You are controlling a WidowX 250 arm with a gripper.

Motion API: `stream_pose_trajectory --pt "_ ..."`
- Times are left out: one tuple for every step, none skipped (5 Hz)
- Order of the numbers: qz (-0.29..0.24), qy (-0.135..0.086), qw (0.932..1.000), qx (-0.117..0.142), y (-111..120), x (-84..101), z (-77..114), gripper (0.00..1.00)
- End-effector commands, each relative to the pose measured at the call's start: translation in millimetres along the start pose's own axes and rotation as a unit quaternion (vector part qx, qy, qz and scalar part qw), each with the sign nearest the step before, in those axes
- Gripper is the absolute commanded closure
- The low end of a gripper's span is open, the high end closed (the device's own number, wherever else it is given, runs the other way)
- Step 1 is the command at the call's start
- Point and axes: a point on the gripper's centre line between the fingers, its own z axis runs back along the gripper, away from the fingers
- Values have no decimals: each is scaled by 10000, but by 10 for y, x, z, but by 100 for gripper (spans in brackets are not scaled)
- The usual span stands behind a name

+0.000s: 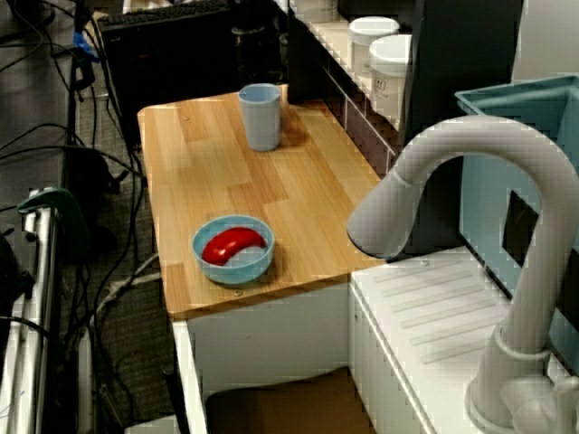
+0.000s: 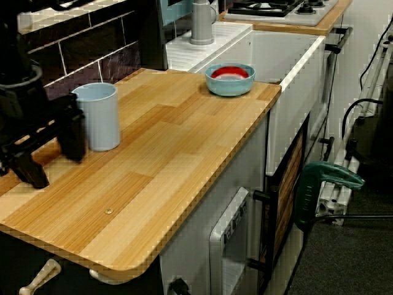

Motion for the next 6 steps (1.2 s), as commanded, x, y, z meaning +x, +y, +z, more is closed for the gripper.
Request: stream_pose_trajectory --pt "-275 -331 9988 221 -434 -106 408 0" --pt "-351 -357 9985 213 -609 -114 420 0" --pt "-308 -392 9985 214 -759 -131 423 0" --pt "-269 -430 9983 272 -884 -124 393 0" --pt "-247 -433 9983 310 -1016 -94 349 0" --pt "-225 -447 9981 347 -1111 -70 313 0"
